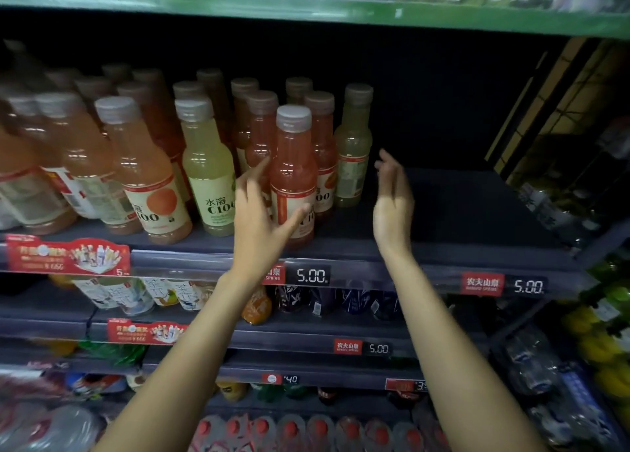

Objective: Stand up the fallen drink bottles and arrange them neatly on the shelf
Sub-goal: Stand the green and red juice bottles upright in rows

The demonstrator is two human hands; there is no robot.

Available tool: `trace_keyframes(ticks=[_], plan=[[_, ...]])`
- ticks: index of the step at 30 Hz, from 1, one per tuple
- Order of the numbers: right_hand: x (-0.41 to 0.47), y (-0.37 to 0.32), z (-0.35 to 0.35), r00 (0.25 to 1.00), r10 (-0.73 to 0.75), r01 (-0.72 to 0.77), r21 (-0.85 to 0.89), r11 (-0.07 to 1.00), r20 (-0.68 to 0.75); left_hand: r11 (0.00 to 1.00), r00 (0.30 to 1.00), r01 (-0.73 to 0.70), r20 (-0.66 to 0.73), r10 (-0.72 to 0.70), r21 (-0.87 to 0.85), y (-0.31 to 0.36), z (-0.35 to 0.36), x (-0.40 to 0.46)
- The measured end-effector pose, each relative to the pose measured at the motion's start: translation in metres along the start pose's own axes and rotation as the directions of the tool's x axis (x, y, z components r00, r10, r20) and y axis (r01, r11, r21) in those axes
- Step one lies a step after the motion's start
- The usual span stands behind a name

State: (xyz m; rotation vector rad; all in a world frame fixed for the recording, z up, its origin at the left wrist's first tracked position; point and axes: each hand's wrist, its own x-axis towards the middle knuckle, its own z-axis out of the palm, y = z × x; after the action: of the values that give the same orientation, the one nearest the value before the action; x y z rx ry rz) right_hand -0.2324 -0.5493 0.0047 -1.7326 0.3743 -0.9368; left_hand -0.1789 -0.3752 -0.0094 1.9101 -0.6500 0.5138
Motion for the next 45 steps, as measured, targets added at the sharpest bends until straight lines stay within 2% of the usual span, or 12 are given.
trace_keyframes(ticks=[2,5,7,11,16,21,24,27,33,38,41,45], plan=[[-0.013,0.003,0.000,0.987,-0.155,0.158,-0.110,0.981,0.035,1.000,1.000,-0.002,0.007,0.002,0.021,-0.004,0.004,-0.002],[-0.001,-0.005,0.012,0.943,-0.292,0.332,-0.370,0.868,0.160,0.999,1.000,0.011,-0.013,-0.011,0.032,-0.006,0.007,-0.003],[0.008,-0.022,0.021,0.935,-0.277,0.347,-0.420,0.838,0.221,1.000,1.000,0.005,-0.030,-0.004,0.023,-0.007,0.006,-0.004],[0.026,-0.042,0.035,0.945,-0.036,0.181,-0.429,0.885,0.324,0.998,0.999,-0.028,-0.039,0.030,0.058,-0.011,0.006,-0.004],[0.033,-0.045,0.045,0.944,-0.114,0.276,-0.553,0.786,0.309,0.999,0.999,-0.046,0.005,0.046,0.007,-0.018,0.007,0.010],[0.028,-0.038,0.029,0.962,-0.145,0.237,-0.444,0.864,0.231,0.994,0.993,-0.030,0.110,0.042,-0.107,-0.013,0.001,0.028],[0.012,-0.031,0.026,0.978,-0.080,0.105,-0.121,0.987,0.194,0.987,0.987,-0.047,0.142,0.069,-0.152,-0.022,-0.001,0.035],[-0.004,-0.026,0.034,0.955,-0.029,-0.002,0.104,0.995,0.296,0.984,0.990,-0.033,0.130,0.057,-0.177,-0.029,0.001,0.033],[-0.015,-0.010,0.044,0.950,-0.100,0.079,0.081,0.994,0.297,0.987,0.986,0.014,0.167,0.014,-0.161,-0.023,0.003,0.031],[-0.021,0.000,0.029,0.902,-0.138,0.129,0.048,0.990,0.410,0.961,0.985,0.035,0.172,0.013,-0.273,-0.016,0.017,0.029],[-0.021,0.000,0.023,0.868,-0.142,0.217,-0.106,0.970,0.476,0.942,0.978,0.082,0.206,-0.013,-0.326,-0.016,0.025,0.030],[-0.021,0.006,0.011,0.898,-0.151,0.264,-0.231,0.936,0.414,0.963,0.973,0.044,0.231,0.019,-0.265,-0.010,0.035,0.031]])
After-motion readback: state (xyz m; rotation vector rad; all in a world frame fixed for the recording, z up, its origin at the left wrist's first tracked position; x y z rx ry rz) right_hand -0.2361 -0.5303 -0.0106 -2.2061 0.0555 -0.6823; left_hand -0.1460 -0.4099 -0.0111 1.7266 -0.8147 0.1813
